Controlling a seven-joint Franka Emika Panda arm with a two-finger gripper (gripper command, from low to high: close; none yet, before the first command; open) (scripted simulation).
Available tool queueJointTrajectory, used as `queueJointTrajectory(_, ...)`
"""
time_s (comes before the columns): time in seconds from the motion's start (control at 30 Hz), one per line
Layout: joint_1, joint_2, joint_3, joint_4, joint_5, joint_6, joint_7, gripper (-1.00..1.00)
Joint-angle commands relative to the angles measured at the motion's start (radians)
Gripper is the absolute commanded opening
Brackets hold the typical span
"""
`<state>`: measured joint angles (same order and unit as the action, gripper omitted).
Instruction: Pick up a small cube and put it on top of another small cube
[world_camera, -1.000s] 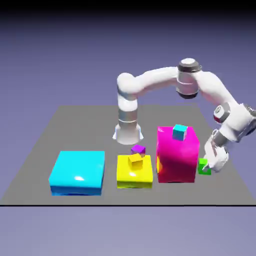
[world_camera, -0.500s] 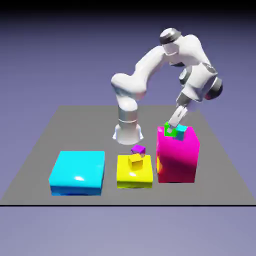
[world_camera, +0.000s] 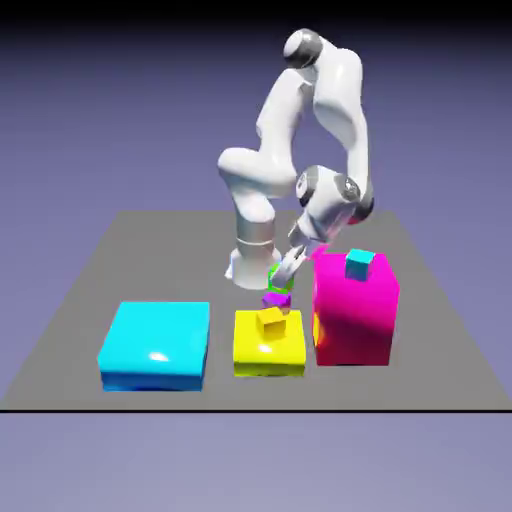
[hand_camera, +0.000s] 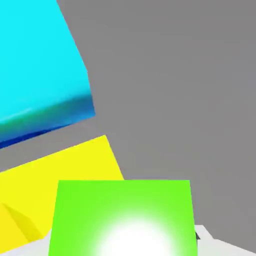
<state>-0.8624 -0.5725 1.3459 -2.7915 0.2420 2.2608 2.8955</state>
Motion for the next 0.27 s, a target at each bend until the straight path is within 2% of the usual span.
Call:
queueJointTrajectory(0.0, 0.0, 0.0, 0.0, 0.0, 0.002, -0.001, -0.001, 1.0)
queueJointTrajectory(0.23, 0.159, -0.095, -0.188, 0.095, -0.011, -0.226, -0.032, 1.0)
